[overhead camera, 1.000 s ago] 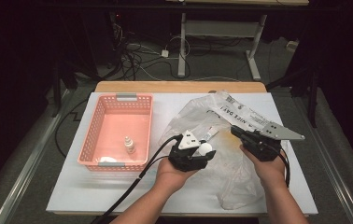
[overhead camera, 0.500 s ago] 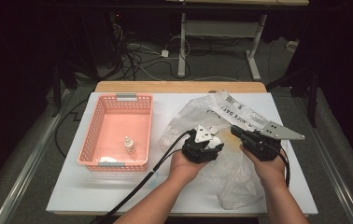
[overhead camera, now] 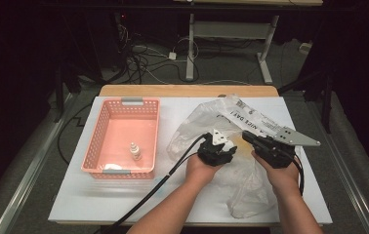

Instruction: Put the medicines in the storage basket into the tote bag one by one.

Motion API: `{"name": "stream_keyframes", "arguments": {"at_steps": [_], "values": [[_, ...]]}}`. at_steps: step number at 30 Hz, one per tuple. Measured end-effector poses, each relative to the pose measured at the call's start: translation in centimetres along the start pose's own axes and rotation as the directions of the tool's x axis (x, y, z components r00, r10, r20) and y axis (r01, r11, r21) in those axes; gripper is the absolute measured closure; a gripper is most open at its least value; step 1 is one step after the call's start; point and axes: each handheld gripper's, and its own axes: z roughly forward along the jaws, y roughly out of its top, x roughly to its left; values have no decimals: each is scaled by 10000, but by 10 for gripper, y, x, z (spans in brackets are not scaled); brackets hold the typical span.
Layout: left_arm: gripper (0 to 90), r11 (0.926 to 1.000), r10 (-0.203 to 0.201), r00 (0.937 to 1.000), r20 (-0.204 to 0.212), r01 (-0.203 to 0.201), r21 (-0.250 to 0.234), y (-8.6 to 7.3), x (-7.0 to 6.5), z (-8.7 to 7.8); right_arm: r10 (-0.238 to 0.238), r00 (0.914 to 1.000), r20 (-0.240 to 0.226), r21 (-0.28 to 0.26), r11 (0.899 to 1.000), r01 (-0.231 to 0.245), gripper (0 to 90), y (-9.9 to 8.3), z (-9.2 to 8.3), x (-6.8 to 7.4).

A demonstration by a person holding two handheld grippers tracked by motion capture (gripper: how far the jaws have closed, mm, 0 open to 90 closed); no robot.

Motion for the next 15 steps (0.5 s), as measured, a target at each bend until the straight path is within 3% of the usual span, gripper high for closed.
{"name": "stream_keyframes", "arguments": {"at_steps": [15], "values": [[480, 9994, -348, 9994, 38, 348, -28, -1, 4, 10, 50, 10000, -24, 9, 10000, -50, 900, 0, 0, 0]]}}
